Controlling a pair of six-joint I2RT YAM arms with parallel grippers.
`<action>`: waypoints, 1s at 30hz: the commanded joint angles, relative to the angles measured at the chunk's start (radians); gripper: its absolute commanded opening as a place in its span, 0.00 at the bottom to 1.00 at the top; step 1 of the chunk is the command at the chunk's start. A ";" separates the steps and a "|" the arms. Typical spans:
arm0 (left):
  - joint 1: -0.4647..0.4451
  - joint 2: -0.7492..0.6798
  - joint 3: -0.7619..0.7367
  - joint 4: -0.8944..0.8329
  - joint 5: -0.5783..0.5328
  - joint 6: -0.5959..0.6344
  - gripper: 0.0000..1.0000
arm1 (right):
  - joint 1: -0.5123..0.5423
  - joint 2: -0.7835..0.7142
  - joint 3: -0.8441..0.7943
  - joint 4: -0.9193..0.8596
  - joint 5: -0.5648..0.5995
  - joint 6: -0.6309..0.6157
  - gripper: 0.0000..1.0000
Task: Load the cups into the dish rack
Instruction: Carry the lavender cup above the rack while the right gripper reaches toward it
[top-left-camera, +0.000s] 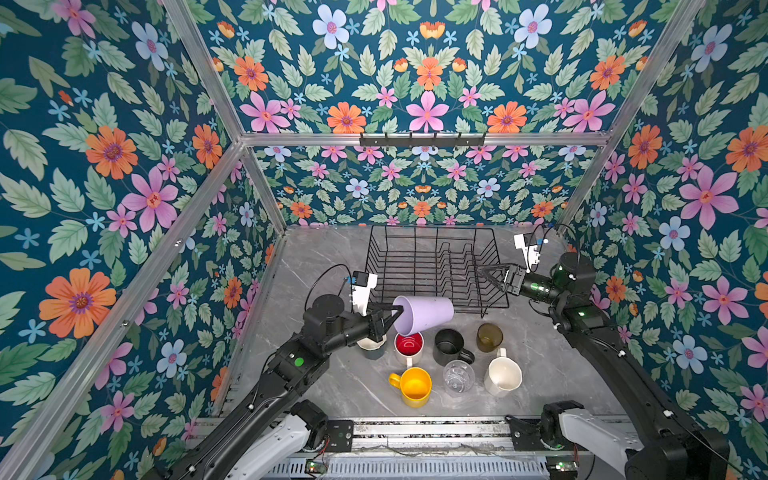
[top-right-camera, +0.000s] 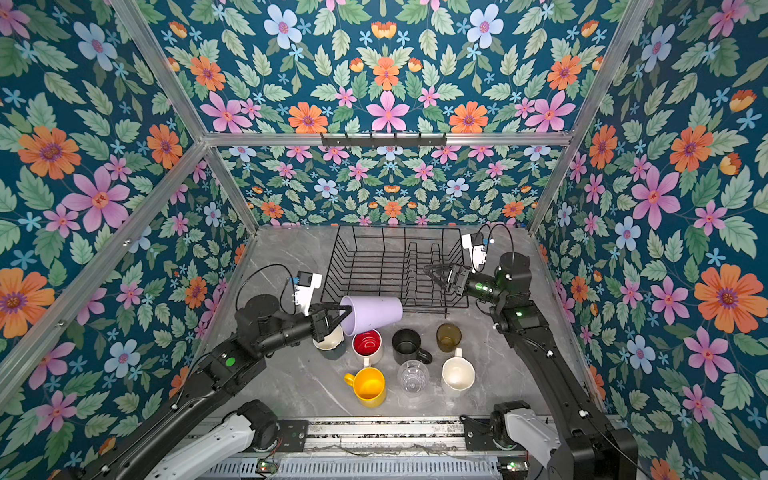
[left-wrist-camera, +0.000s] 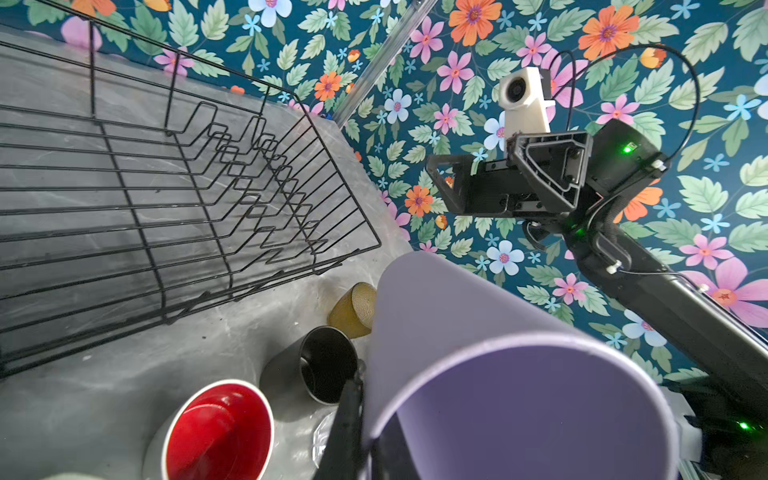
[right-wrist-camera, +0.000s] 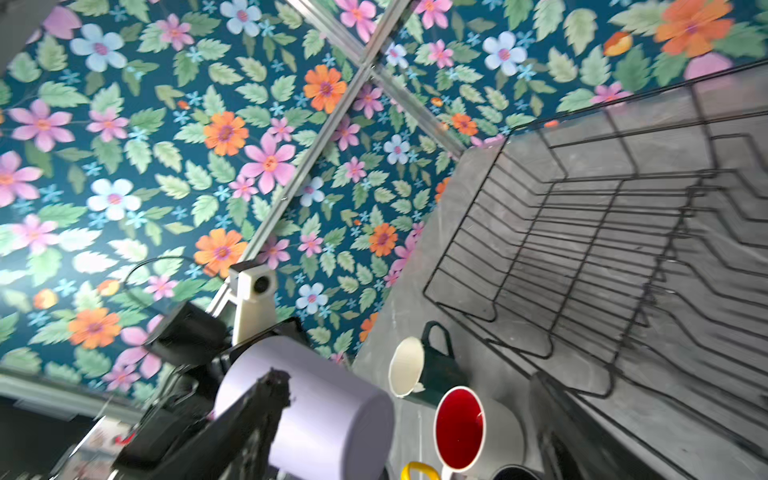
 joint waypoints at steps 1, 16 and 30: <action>0.011 0.047 -0.005 0.247 0.086 -0.024 0.00 | 0.002 0.023 -0.009 0.194 -0.172 0.095 0.92; 0.185 0.228 -0.099 0.757 0.330 -0.300 0.00 | 0.043 0.073 -0.008 0.237 -0.262 0.101 0.92; 0.185 0.289 -0.113 0.806 0.369 -0.344 0.00 | 0.177 0.101 0.032 0.216 -0.301 0.025 0.92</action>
